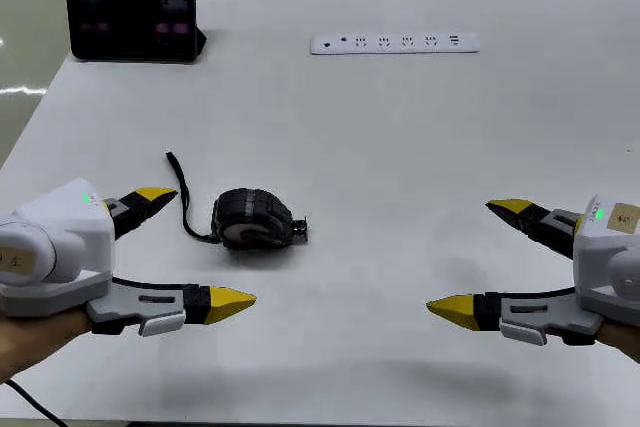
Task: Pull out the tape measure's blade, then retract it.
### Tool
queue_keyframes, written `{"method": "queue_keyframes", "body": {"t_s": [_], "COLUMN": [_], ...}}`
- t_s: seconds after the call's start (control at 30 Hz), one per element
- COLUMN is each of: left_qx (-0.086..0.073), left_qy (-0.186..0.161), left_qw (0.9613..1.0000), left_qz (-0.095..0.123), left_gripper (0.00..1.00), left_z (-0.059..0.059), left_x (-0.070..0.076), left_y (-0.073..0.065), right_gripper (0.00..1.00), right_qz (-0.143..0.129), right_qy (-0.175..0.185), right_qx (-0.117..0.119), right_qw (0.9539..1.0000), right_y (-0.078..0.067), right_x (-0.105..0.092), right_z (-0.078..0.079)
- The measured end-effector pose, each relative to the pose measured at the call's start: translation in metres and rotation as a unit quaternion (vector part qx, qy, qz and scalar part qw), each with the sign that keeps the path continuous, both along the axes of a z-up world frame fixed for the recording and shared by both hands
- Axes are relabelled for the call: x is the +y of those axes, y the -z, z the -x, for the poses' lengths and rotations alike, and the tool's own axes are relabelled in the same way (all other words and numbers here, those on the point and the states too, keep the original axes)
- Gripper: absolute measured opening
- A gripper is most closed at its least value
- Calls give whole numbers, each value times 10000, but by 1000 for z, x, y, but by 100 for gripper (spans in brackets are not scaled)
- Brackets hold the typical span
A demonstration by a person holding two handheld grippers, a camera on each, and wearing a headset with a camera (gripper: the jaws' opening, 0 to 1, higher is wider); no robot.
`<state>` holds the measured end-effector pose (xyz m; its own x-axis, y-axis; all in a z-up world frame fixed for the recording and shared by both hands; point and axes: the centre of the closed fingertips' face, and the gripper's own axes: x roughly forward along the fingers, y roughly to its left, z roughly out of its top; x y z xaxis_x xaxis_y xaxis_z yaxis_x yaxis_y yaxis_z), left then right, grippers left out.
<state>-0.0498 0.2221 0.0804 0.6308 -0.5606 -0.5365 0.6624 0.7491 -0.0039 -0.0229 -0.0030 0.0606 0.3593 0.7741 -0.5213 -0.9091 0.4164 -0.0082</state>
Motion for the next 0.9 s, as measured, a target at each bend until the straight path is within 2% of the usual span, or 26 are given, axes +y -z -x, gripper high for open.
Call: {"method": "queue_keyframes", "body": {"t_s": [0.53,0.9], "left_qx": [97,98], "left_qy": [331,571], "left_qw": [9992,9976], "left_qz": [-219,-365], "left_gripper": [83,77], "left_z": [-9,-18], "left_x": [0,0], "left_y": [8,13], "right_gripper": [75,73], "right_qz": [96,208], "right_qy": [-573,-1053], "right_qx": [-148,-161], "right_qw": [9982,9941], "right_y": [3,8], "right_x": [19,39], "right_z": [-13,-15]}}
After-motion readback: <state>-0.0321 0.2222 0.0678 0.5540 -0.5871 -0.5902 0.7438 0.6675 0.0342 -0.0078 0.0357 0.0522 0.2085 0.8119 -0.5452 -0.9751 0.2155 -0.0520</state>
